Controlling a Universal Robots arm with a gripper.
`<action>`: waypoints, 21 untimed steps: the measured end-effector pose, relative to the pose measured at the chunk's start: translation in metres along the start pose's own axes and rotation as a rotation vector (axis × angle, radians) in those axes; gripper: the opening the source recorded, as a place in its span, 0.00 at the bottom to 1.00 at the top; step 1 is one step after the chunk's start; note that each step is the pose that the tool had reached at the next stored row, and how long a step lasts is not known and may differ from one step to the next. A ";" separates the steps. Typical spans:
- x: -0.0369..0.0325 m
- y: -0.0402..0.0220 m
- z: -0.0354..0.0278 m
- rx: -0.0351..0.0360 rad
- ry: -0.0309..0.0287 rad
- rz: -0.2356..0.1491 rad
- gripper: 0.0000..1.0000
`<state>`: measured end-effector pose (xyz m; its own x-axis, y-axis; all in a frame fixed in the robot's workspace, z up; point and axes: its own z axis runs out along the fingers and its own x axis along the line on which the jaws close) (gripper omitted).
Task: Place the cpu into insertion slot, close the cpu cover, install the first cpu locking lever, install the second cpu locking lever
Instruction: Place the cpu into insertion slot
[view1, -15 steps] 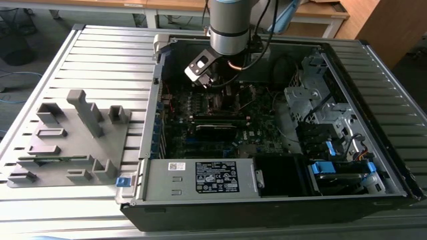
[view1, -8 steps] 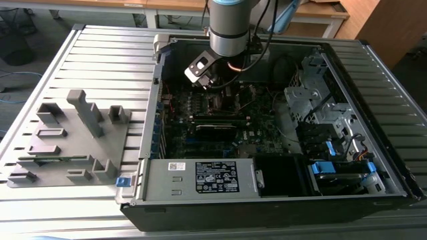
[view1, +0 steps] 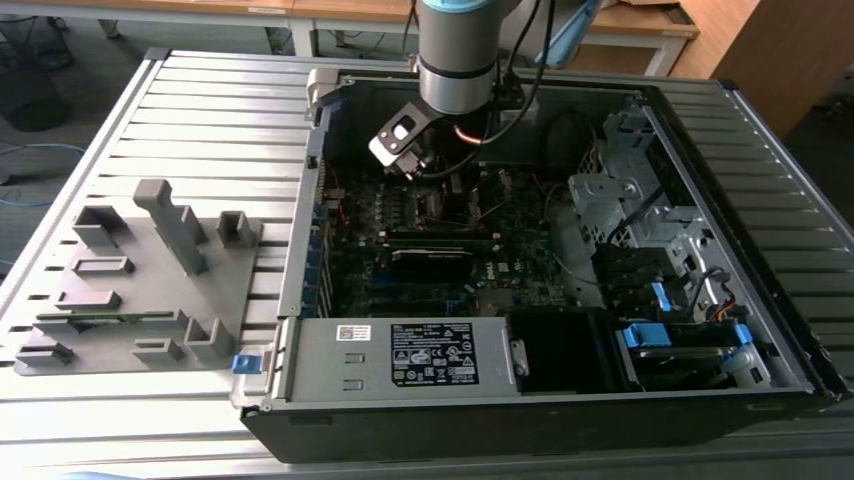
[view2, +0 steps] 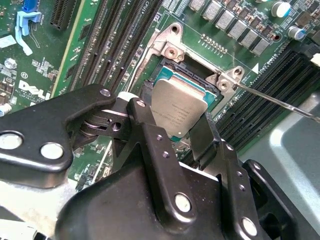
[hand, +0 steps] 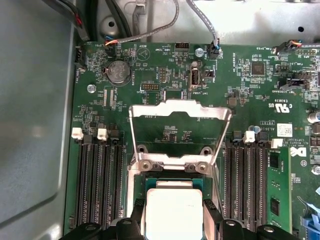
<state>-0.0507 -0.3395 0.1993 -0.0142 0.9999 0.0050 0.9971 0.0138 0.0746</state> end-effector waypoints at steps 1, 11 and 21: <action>0.0001 0.0000 0.0004 0.0000 0.0001 0.000 0.54; 0.0014 -0.0004 0.0024 -0.0003 0.0057 0.002 0.54; 0.0015 -0.0007 0.0058 0.0000 0.0053 0.003 0.54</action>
<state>-0.0510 -0.3379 0.1934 -0.0119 0.9999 0.0105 0.9972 0.0111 0.0745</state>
